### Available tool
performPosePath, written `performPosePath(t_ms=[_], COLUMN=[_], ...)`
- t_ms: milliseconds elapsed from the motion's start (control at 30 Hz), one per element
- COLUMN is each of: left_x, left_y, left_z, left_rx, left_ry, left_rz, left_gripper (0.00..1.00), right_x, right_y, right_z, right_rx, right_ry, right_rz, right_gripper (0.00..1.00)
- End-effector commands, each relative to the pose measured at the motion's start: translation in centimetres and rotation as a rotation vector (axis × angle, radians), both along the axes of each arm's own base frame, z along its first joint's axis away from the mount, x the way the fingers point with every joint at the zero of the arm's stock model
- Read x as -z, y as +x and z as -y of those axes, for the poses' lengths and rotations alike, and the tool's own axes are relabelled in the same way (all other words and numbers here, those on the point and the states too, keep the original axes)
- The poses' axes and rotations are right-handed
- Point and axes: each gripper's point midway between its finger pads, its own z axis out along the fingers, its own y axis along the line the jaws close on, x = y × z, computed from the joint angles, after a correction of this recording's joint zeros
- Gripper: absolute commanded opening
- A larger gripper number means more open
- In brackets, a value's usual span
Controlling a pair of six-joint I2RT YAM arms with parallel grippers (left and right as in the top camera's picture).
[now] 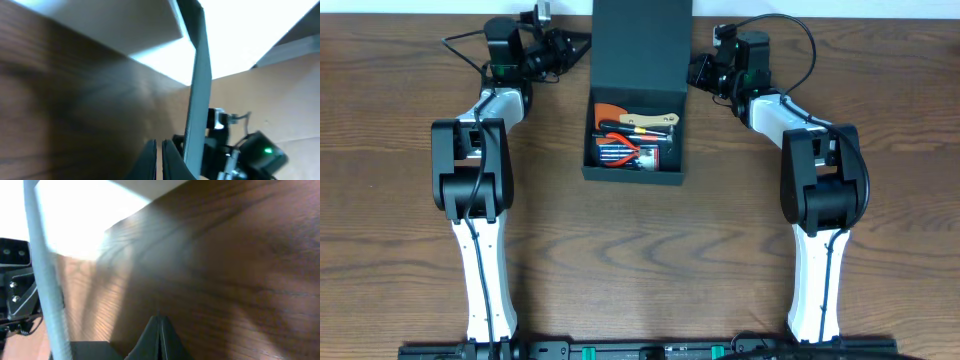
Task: Pack container
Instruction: 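Push the lid forward with both grippers to close the box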
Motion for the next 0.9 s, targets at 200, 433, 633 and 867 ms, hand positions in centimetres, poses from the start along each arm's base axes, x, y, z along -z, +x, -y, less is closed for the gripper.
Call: performPosePath(t_ms=[200,433,633,867], left_x=[-3.0,-7.6,-10.0,-8.4], left_y=[-1.7,-1.6,-1.1,-1.7], left_z=[1.0,-1.0,-2.4,-3.6], left_rx=[0.117,0.085,0.008,-0.12], left_ry=[-0.066,-0.048,-0.024,0.198], left_rz=[0.003,0.103,0.109,-0.002], left_gripper=[0.06,0.06,0.06,0.06], right_x=[-4.2,-7.9,-12.0,-15.7], right_y=[-1.3,-1.6,-1.3,-2.2], right_z=[-1.8,-1.8,-1.6,-2.5], right_rx=[-0.166,-0.146,-0.046,-0.045], right_ry=[0.176,0.249,0.349,0.361], right_rz=[0.054,0.019,-0.056,-0.032], right_gripper=[0.01,0.02,0.01,0.01])
